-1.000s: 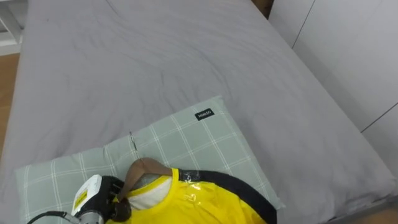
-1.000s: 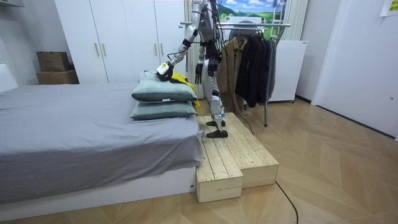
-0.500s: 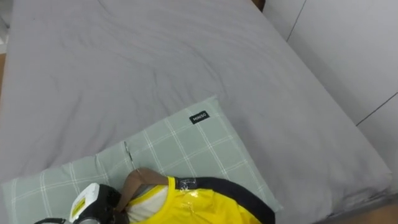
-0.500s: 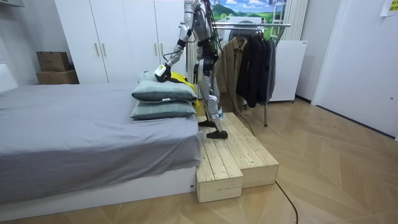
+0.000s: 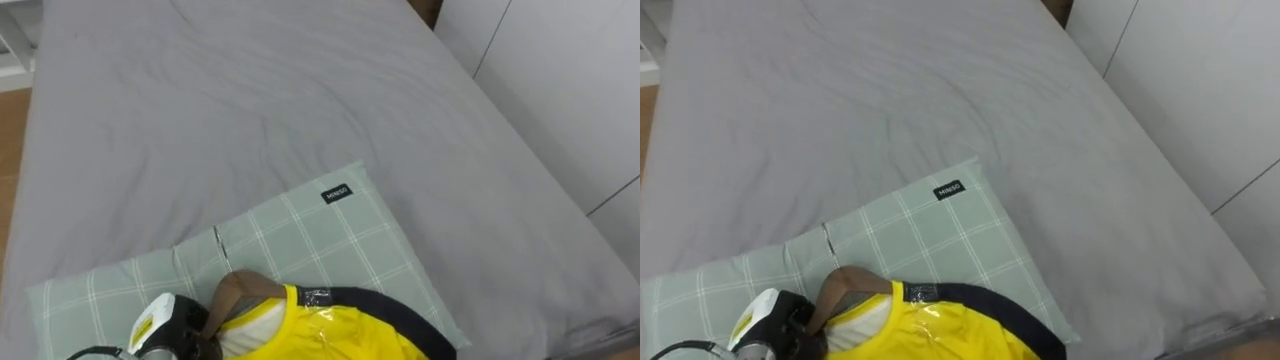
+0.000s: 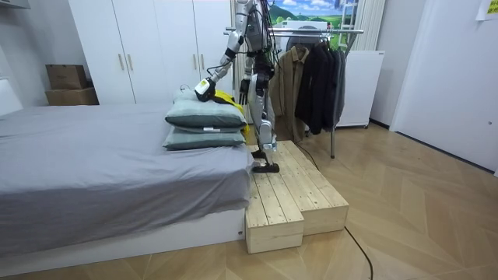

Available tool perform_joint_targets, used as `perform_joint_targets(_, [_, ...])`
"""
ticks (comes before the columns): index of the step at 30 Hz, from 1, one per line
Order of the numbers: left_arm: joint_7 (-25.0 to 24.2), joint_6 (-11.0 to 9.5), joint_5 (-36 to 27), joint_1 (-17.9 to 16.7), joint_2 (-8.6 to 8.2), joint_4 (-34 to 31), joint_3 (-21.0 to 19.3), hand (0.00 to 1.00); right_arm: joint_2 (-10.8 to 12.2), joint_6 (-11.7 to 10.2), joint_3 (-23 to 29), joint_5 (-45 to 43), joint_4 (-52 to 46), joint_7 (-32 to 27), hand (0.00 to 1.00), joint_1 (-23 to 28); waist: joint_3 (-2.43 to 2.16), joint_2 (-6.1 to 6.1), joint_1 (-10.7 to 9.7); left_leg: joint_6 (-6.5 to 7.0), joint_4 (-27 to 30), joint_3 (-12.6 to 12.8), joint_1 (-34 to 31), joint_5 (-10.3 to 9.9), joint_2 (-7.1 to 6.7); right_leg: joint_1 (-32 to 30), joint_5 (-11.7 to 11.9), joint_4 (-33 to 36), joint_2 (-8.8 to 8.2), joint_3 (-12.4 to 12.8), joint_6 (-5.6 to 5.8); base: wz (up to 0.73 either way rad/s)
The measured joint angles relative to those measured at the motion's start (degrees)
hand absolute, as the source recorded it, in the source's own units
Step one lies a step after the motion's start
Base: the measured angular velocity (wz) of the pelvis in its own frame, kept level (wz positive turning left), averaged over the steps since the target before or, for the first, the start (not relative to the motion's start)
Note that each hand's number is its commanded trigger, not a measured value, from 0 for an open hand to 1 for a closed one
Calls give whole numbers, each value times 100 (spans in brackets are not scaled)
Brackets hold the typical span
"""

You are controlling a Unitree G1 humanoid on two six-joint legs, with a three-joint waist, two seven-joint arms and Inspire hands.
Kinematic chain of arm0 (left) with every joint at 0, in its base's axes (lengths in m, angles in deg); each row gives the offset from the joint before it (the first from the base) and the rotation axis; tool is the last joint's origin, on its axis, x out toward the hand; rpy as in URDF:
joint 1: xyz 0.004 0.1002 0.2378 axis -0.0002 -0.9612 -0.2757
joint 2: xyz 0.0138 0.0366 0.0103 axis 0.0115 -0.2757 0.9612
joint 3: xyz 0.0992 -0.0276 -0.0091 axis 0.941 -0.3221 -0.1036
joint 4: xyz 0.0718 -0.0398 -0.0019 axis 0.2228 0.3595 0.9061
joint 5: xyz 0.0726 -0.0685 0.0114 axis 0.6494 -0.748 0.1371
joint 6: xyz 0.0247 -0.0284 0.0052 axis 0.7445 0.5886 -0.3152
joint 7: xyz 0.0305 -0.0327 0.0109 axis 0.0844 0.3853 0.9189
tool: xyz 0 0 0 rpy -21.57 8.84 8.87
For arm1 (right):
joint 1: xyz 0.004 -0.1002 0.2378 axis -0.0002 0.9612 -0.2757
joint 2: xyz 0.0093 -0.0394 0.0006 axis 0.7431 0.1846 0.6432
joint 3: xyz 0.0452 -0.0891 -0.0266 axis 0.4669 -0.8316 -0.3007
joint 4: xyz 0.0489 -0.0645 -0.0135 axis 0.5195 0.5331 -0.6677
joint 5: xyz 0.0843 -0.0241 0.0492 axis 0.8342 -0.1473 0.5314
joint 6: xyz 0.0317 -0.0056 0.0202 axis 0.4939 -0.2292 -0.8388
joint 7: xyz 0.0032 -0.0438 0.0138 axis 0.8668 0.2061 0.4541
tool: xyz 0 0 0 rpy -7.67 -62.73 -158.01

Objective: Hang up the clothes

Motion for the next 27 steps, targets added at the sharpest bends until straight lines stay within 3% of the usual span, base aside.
perform_joint_targets(5, [22, -58, -50, -198, -22, -4, -140, 100, -5, -4, 96, -24, 16, 1, 0, 126, -75, -28, -13, 21, 7, 1, 111, 13, 3, 119, -47, -12, -6, -42, -3, 0])
perform_joint_targets(9, [56, -61, -57, -321, -27, -39, -180, 100, -24, -4, 220, -15, 9, 5, 0, 193, -101, -41, -40, 21, 9, -4, 272, 13, 5, 285, -83, -4, -4, -51, 3, 0])
perform_joint_targets(10, [82, -61, -65, -370, -32, -60, -179, 100, -31, -4, 260, -13, 1, 1, 0, 222, -135, -39, -52, 21, 8, -4, 308, 13, 3, 313, -90, 5, -6, -52, 5, 0])
perform_joint_targets(19, [392, -69, -100, -684, -83, -360, -231, 100, -88, -13, 506, 4, -13, -9, 0, 638, -170, 64, -70, 42, -48, -1, 622, -25, 29, 615, -96, -17, 27, -41, 7, 0])
perform_joint_targets(23, [428, -17, -85, -980, -72, -1134, -252, 100, -99, -37, 772, 26, -54, -17, 0, 769, -168, 96, -137, 41, -42, -43, 705, -27, 30, 710, -97, -17, 38, -32, 5, 5])
perform_joint_targets(27, [495, -10, -34, -1103, -65, -1385, -250, 100, -115, -135, 812, 151, -51, -35, 0, 863, -178, 166, -154, 50, -41, -43, 792, -65, 38, 825, -106, -17, 50, -20, 13, 1])
